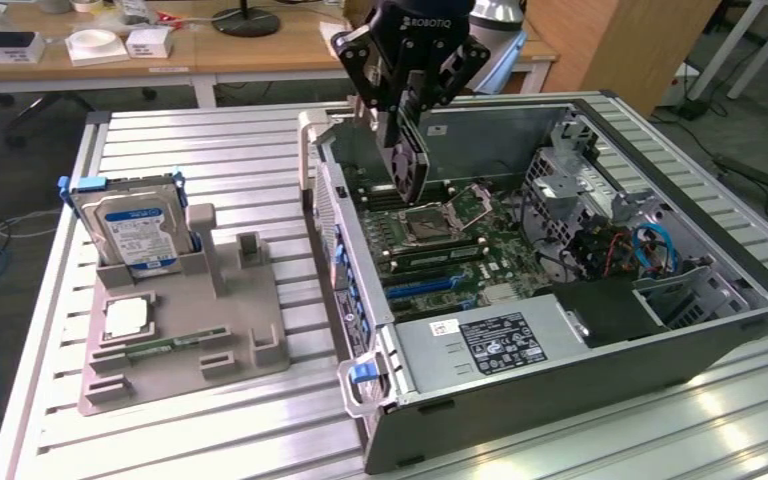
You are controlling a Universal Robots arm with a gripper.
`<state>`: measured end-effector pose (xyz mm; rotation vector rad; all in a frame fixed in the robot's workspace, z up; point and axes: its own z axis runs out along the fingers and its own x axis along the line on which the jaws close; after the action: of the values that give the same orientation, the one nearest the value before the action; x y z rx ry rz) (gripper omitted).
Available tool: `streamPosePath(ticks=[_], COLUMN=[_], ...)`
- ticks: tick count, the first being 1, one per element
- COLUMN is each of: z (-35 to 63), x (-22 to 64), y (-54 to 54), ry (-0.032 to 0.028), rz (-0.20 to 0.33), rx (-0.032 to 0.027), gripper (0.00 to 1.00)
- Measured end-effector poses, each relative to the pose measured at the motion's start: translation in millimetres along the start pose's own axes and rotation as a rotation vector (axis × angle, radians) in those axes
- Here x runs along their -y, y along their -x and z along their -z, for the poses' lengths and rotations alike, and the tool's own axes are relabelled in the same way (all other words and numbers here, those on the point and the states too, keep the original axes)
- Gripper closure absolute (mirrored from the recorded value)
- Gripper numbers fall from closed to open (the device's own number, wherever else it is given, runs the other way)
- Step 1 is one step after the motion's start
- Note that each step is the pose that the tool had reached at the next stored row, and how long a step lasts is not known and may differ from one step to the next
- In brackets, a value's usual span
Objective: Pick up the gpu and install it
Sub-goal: 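Insert the gpu into the slot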
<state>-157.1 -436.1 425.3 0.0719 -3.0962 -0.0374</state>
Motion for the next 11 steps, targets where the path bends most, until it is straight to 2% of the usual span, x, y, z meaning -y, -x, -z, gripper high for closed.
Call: streamPosePath(ticks=[8,11], z=[0.2,-0.2], x=[0.4,0.7], y=[9.0,15.7], ry=[-0.0002,0.0051], rz=[-0.001,0.0], rx=[0.0089,0.0093], gripper=[0.73,0.73])
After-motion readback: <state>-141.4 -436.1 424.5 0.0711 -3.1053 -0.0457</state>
